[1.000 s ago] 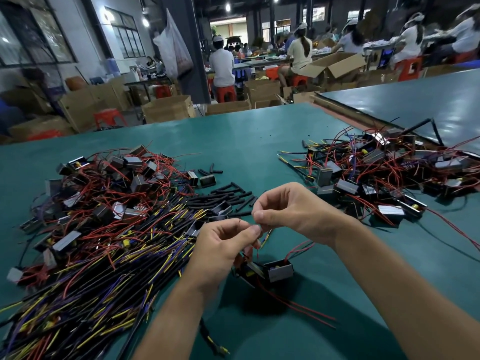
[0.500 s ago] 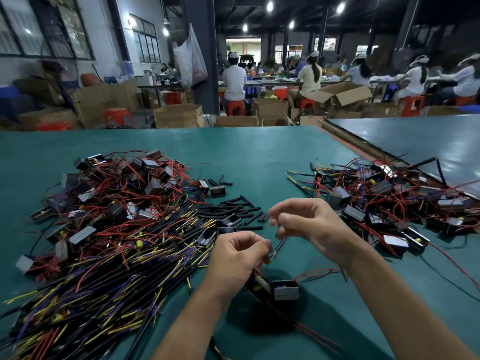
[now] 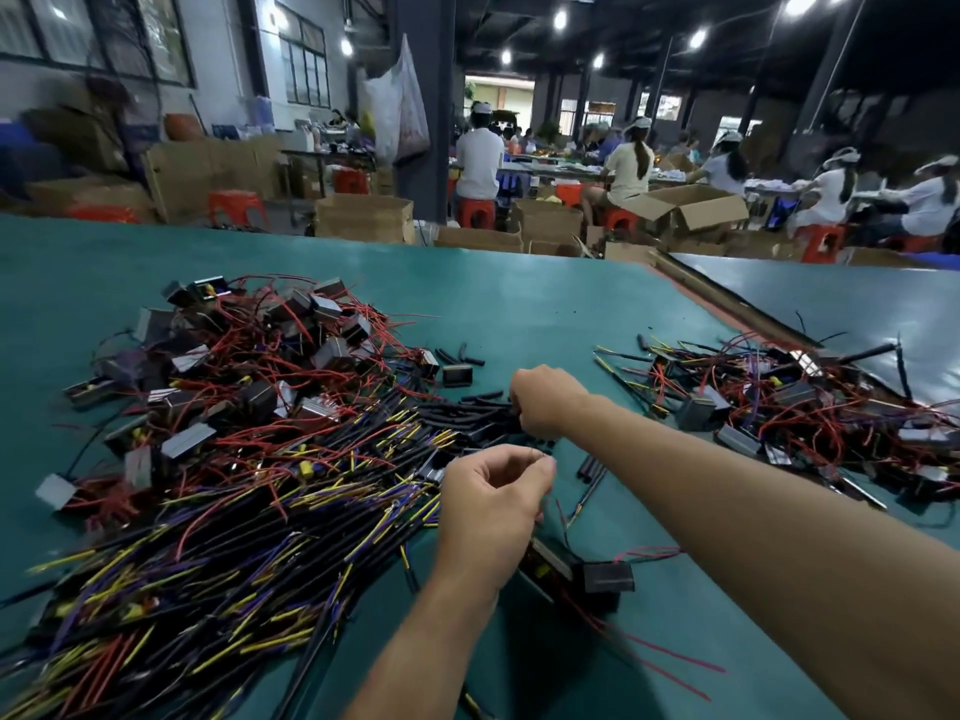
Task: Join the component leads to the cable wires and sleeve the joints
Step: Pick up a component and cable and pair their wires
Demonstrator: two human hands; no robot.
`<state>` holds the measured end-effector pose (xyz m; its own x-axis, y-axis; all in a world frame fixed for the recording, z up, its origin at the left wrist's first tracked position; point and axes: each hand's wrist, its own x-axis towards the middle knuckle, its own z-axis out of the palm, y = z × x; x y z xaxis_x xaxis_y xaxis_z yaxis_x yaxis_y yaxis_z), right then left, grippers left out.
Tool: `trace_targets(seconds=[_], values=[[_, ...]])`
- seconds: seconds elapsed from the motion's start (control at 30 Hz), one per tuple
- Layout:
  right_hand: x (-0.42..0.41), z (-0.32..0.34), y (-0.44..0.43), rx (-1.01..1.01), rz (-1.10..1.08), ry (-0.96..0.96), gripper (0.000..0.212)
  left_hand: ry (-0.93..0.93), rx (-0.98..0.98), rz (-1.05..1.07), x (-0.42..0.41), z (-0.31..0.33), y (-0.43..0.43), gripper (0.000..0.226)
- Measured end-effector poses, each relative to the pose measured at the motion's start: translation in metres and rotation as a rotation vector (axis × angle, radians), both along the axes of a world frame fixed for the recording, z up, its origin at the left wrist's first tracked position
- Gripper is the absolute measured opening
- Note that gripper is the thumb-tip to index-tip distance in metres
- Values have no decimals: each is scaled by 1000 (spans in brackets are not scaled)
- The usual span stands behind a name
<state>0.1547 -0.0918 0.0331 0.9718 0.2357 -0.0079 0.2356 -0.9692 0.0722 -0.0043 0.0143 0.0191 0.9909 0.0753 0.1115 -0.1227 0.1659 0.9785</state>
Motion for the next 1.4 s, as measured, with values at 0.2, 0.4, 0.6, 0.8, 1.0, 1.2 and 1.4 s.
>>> trace_targets(seconds=[0.2, 0.4, 0.6, 0.8, 1.0, 1.2, 1.4], values=[[-17, 9, -16, 375, -90, -159, 4, 60, -10, -25, 0, 1, 3, 11], [-83, -7, -47, 897, -194, -105, 8, 222, -66, -67, 3, 4, 10, 14], [-116, -13, -62, 1167, -131, -124, 6, 232, -81, -58, 0, 6, 15, 15], [-124, -5, -68, 1465, -56, 24, 19, 196, -101, -154, -2, 9, 12, 10], [-129, 8, -63, 1750, 23, 163, 13, 127, -77, -167, -2, 7, 9, 14], [-135, 13, -57, 1844, 82, 242, 12, 58, 28, -201, -5, 7, 3, 24], [-137, 17, -55, 1875, 111, 167, 11, 45, 76, -151, -9, 11, 0, 10]])
